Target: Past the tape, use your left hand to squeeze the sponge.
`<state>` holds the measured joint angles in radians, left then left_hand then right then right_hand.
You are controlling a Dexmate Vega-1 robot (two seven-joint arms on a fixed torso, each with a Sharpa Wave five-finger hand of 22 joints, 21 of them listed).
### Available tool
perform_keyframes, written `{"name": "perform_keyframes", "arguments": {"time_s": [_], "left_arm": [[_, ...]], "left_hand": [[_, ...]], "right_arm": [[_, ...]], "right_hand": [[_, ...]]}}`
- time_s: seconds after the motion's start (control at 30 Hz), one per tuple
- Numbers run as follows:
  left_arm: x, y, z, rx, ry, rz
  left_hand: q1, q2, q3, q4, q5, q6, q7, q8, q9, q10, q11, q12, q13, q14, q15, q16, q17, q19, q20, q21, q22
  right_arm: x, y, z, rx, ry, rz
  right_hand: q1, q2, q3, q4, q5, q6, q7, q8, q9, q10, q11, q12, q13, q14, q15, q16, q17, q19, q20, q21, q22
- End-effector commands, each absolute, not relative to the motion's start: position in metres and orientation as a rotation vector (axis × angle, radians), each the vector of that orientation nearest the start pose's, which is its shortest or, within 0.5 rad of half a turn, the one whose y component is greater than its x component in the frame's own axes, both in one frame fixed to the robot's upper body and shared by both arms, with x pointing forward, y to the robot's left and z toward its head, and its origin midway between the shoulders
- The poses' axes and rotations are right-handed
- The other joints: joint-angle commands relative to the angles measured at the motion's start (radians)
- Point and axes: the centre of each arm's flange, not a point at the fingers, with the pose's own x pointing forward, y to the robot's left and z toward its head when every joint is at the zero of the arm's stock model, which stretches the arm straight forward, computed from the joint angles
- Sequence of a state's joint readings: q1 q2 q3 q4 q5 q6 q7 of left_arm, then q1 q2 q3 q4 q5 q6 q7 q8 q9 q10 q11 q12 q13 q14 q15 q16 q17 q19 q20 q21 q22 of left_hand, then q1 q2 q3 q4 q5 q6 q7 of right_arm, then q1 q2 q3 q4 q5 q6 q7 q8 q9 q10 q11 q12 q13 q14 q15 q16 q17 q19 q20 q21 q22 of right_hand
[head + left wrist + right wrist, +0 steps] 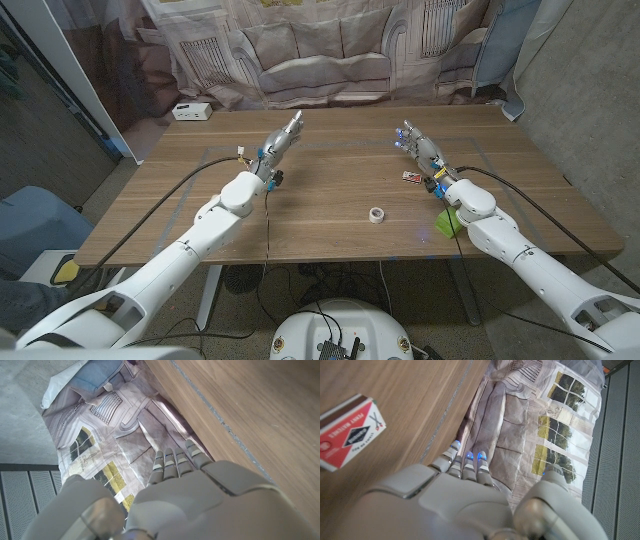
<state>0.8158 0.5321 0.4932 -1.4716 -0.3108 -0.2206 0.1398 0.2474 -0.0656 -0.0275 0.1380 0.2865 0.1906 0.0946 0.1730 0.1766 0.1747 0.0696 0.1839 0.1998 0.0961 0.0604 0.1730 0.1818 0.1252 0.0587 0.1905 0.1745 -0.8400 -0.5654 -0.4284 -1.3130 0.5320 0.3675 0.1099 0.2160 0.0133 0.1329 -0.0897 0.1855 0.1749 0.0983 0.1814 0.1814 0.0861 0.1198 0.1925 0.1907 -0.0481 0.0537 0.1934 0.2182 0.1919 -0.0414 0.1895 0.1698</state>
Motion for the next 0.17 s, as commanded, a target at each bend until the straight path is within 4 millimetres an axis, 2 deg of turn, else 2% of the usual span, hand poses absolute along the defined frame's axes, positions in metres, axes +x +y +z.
{"name": "perform_keyframes", "arguments": {"time_s": [0.03, 0.17], "left_arm": [[0.6287, 0.213, -0.0136, 0.28, -0.684, -0.209], [0.6292, 0.2172, -0.016, 0.267, -0.685, -0.21]], "left_hand": [[-0.003, 0.003, -0.006, 0.002, 0.007, -0.003, 0.0, 0.006, 0.002, 0.0, -0.003, 0.006, 0.0, -0.003, 0.003, 0.006, 0.0, -0.007, -0.004, -0.002, 0.005], [-0.002, 0.006, -0.005, 0.001, 0.009, -0.003, 0.0, 0.007, 0.002, 0.0, -0.005, 0.007, 0.0, -0.003, 0.003, 0.006, 0.0, -0.009, -0.004, -0.003, 0.005]], "right_arm": [[0.6335, -0.2632, -0.0373, -0.151, -0.628, 0.309], [0.6301, -0.2594, -0.0395, -0.149, -0.623, 0.3]], "right_hand": [[0.007, 0.012, 0.004, -0.004, 0.007, 0.001, 0.006, 0.006, 0.003, 0.011, 0.001, 0.006, -0.001, 0.01, 0.004, 0.01, 0.001, 0.008, -0.002, 0.009, 0.002], [0.011, 0.014, 0.006, -0.006, 0.007, 0.004, 0.005, 0.008, 0.003, 0.014, 0.0, 0.007, -0.001, 0.012, 0.005, 0.01, 0.0, 0.011, 0.0, 0.01, 0.002]]}}
